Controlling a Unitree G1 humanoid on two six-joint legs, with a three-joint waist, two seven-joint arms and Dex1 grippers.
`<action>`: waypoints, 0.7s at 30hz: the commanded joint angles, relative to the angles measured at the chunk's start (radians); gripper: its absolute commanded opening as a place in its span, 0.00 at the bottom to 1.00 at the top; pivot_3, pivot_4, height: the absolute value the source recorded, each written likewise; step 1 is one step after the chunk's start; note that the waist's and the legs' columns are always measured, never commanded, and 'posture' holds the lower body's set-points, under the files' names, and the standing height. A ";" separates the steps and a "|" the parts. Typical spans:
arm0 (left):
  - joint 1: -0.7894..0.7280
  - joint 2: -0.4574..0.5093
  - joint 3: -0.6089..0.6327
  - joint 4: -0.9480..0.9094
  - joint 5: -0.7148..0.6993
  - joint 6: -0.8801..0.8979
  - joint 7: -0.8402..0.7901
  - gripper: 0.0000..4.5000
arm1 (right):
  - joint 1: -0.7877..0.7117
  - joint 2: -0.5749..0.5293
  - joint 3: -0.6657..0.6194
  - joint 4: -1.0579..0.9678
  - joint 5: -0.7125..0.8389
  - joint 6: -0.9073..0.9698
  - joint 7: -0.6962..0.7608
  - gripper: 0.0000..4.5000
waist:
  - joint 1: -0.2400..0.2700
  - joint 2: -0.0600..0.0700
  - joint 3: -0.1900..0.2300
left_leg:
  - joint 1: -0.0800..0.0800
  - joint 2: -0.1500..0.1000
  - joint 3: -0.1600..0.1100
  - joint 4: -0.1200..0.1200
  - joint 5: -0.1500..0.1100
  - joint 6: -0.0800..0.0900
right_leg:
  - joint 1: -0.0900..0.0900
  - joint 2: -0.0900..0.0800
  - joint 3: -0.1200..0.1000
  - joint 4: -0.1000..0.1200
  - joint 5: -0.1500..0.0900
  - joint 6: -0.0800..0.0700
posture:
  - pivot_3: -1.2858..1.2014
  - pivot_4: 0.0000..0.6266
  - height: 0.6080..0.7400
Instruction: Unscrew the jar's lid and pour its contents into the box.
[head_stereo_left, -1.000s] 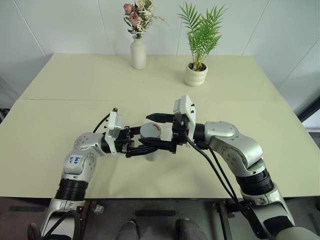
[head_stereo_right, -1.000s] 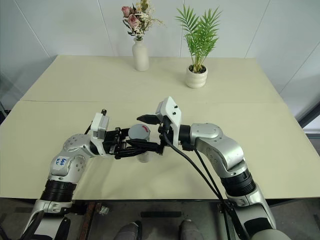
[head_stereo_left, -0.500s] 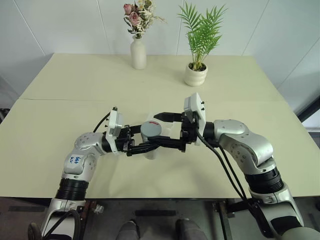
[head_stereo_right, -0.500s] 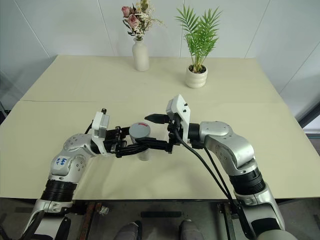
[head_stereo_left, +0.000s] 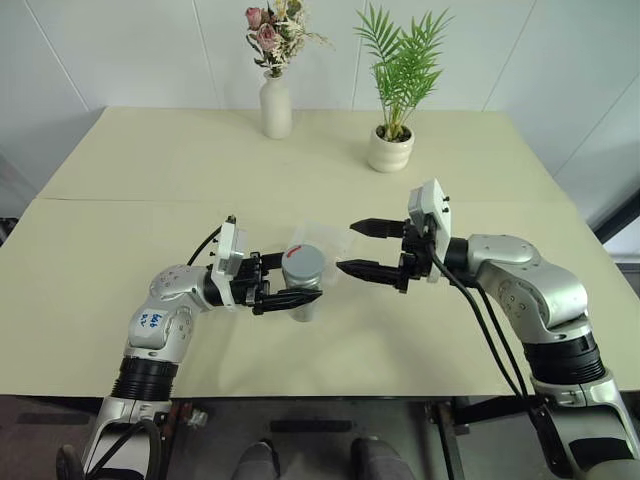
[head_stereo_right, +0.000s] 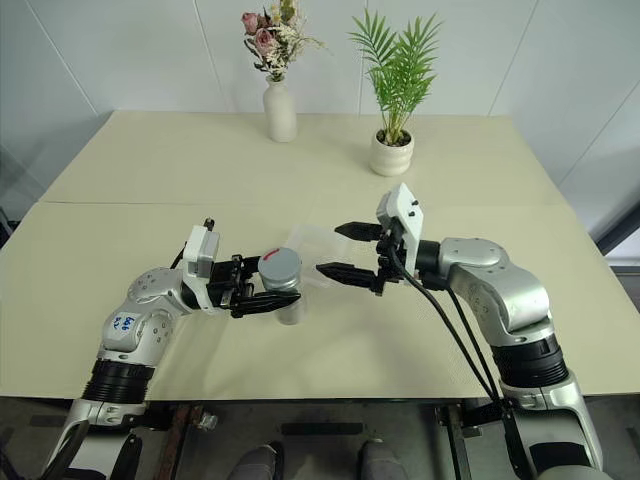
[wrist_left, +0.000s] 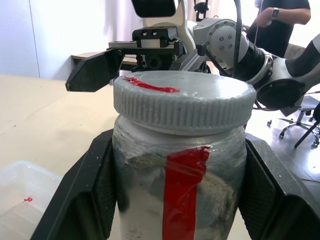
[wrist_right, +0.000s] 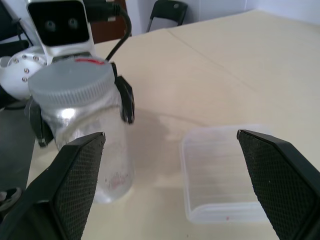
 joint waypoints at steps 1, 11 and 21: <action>-0.008 0.001 0.007 -0.027 -0.009 -0.015 -0.007 0.61 | -0.008 -0.028 -0.035 -0.003 0.019 -0.007 0.049 0.99 | 0.000 0.000 0.000 | 0.000 0.000 0.000 0.000 0.000 0.000 | 0.000 0.000 0.000 0.000 0.000 0.000 | 0.52 0.24 1.00; 0.001 0.002 0.009 -0.038 -0.010 -0.012 0.000 0.61 | -0.033 0.061 -0.035 -0.138 0.142 0.084 0.007 0.99 | 0.000 0.000 0.000 | 0.000 0.000 0.000 0.000 0.000 0.000 | 0.000 0.000 0.000 0.001 0.000 0.000 | 0.52 0.24 1.00; 0.001 0.000 0.009 -0.042 -0.012 -0.010 0.004 0.61 | -0.064 0.114 0.074 -0.146 0.067 0.092 -0.044 0.99 | -0.001 0.000 0.000 | 0.000 0.000 0.000 0.001 0.000 0.000 | 0.000 0.000 0.000 0.001 0.000 0.000 | 0.52 0.24 1.00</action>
